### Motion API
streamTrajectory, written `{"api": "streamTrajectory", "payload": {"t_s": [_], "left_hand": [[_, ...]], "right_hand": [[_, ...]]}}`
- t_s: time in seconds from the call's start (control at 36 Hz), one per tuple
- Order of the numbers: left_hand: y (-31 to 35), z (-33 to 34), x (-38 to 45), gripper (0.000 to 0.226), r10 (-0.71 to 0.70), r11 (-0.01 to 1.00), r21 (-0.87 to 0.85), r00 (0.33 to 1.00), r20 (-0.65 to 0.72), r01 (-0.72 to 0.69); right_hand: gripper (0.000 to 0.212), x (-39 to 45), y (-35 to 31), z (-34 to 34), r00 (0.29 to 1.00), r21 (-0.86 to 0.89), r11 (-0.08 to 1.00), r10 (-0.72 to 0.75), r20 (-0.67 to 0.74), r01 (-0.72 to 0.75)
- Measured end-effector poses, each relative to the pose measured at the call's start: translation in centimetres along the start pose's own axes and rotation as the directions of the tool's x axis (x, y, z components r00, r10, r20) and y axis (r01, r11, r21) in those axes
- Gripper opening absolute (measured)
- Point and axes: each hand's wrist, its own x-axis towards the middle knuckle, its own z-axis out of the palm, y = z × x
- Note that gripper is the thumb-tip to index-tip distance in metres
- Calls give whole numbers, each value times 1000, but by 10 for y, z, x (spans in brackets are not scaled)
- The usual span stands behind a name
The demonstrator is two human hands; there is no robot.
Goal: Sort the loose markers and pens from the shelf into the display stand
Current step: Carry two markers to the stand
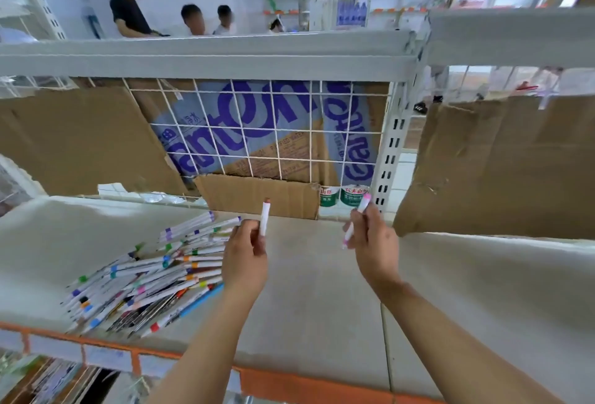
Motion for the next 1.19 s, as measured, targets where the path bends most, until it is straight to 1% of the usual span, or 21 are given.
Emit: {"api": "streamTrajectory", "payload": {"t_s": [0.06, 0.14, 0.25, 0.28, 0.36, 0.5, 0.58, 0.61, 0.69, 0.78, 0.89, 0.97, 1.06, 1.11, 1.19], "left_hand": [[2, 2, -2, 11, -1, 999, -49, 1000, 9, 1], [2, 8, -3, 10, 23, 994, -113, 998, 56, -17], [5, 18, -9, 14, 105, 974, -211, 988, 117, -78], [6, 20, -11, 16, 128, 966, -241, 983, 131, -94], [16, 26, -18, 20, 207, 930, -340, 963, 170, -140], [40, 37, -32, 17, 320, 865, -478, 904, 283, -157], [61, 45, -46, 27, 352, 835, -535, 871, 342, -128], [68, 48, -52, 30, 369, 825, -551, 856, 362, -123], [87, 60, -72, 24, 434, 799, -587, 799, 416, -128], [106, 74, -95, 23, 474, 784, -607, 757, 450, -131], [134, 94, -127, 14, 537, 768, -611, 710, 455, -189], [156, 110, -155, 14, 548, 753, -638, 690, 472, -162], [181, 123, -188, 16, 558, 741, -652, 687, 465, -161], [198, 128, -212, 18, 570, 724, -671, 683, 456, -156], [224, 136, -247, 30, 578, 704, -699, 673, 461, -124]], "right_hand": [[17, -5, 1, -11, 999, 7, 1000, 2, -41, -1], [4, -14, 3, -26, 993, -30, 999, -46, -107, 43], [28, -26, 8, -42, 979, -57, 996, -77, -191, 68], [28, -31, 7, -47, 978, -44, 998, -52, -202, 44], [15, -46, 9, -63, 970, -10, 999, 28, -241, -31], [18, -74, 10, -89, 927, -118, 987, 55, -371, -106], [19, -92, 15, -110, 891, -158, 979, 44, -451, -128], [20, -97, 17, -117, 878, -169, 977, 37, -478, -133], [19, -115, 25, -143, 840, -195, 967, 34, -541, -165], [14, -132, 35, -171, 800, -230, 946, 47, -599, -227], [8, -158, 45, -213, 741, -285, 913, 28, -671, -292], [7, -178, 55, -244, 711, -286, 904, 28, -703, -319], [4, -197, 71, -279, 710, -278, 901, 46, -702, -333], [6, -210, 84, -304, 696, -285, 890, 49, -716, -356], [12, -228, 100, -342, 677, -258, 894, 67, -733, -367]]}}
